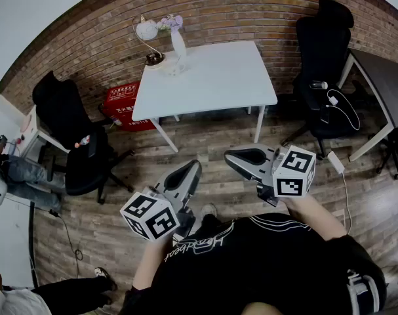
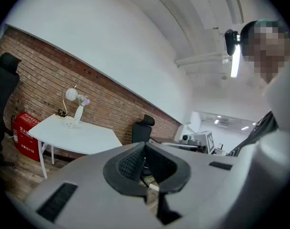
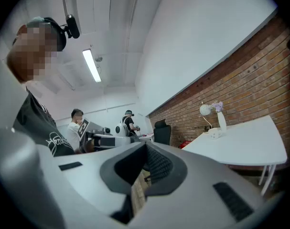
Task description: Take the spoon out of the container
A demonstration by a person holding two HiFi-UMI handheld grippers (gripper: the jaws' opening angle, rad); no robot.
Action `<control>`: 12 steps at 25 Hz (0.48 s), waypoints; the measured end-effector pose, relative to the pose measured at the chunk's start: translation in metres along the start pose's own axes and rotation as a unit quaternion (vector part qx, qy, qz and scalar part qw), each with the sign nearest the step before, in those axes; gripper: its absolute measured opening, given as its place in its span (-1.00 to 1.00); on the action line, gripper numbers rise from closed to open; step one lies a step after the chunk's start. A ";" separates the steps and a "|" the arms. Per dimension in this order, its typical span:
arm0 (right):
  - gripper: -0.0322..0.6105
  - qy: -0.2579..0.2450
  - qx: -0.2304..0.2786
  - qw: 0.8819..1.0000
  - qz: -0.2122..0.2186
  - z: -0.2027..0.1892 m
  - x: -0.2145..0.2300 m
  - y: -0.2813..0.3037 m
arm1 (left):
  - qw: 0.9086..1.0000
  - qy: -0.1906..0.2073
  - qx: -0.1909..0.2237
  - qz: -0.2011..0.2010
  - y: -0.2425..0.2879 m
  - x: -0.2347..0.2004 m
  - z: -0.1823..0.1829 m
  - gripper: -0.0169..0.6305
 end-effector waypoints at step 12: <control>-0.91 0.021 -0.005 1.000 -0.023 -0.007 0.025 -0.005 | 1.000 -0.003 -0.012 0.000 0.020 -0.006 -0.002 -0.93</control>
Point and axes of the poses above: the fingertips, and each gripper's own axes: y forward along the fingers, x to its right, z out of its top, the point moved 1 cm from there along -y, backward along the fingers, and after that the axes turned 3 degrees about z, right-handed, at the moved point
